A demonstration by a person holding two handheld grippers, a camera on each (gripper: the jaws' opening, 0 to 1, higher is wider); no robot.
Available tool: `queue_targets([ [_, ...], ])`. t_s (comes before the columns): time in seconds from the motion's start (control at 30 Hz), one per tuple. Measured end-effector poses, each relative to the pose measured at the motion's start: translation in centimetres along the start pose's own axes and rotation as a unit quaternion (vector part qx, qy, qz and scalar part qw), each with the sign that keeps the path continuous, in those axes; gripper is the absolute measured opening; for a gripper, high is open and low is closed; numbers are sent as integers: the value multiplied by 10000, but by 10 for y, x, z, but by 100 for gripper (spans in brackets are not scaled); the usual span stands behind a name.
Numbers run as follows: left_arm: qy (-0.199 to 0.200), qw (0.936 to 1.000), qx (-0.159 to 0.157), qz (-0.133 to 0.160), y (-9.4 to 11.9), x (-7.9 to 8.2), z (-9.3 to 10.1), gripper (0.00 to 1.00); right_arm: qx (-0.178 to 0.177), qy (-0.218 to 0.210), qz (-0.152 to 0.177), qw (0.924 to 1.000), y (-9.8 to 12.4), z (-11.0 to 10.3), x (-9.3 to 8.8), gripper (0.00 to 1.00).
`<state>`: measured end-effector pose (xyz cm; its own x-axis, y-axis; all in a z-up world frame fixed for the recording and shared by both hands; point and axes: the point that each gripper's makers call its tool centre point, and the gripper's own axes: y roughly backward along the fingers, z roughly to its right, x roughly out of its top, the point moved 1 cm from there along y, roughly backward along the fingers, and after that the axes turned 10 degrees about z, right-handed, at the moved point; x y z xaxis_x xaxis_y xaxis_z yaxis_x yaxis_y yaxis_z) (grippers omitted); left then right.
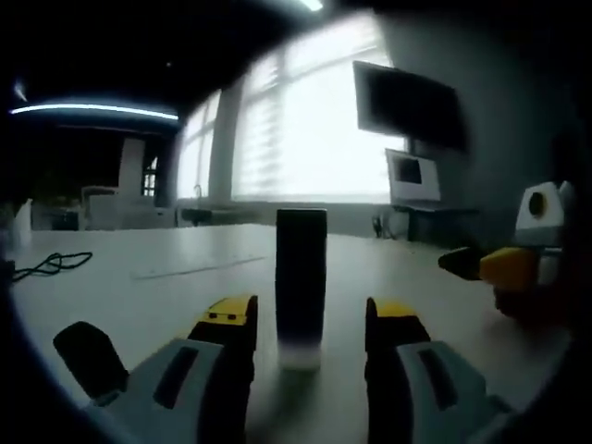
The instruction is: Pick up cosmetic bottle twist off cap place on table pick up cap screw tight cap place on table
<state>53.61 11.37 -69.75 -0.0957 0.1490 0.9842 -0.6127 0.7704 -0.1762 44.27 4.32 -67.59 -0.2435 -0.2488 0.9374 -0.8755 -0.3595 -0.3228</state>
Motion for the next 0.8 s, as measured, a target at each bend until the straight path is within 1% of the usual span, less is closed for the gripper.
queue_targets([
  [0.13, -75, 10000, -21, -38, -12, -4, 2, 37, 22, 39, -21, 10000, 0, -1, -1, 18],
  [0.2, -104, 9999, 16, -53, -17, -5, 1, 37, 22, 56, -31, 10000, 0, -1, -1, 18],
  [0.27, -145, 9999, 69, -51, -17, -4, 2, 36, 12, 68, -36, 10000, 0, 0, -2, 18],
  [0.33, -227, 9996, 139, -35, -23, -4, 0, 36, -5, 54, -25, 10000, 0, 1, -1, 17],
  [0.4, -253, 9995, 169, -41, -26, -5, -3, 33, -22, 37, -13, 10000, 0, 2, -1, 17],
  [0.53, -191, 9997, 150, -52, -28, -8, -4, 28, -24, 39, -9, 10000, 0, 2, 0, 17],
  [0.7, -152, 9997, 131, -113, -30, -10, -5, 26, -16, 38, 1, 10000, 0, 2, 0, 16],
  [0.8, -105, 9998, 158, -110, -30, -11, -5, 22, -30, 41, 8, 10000, 1, 3, 0, 16],
])
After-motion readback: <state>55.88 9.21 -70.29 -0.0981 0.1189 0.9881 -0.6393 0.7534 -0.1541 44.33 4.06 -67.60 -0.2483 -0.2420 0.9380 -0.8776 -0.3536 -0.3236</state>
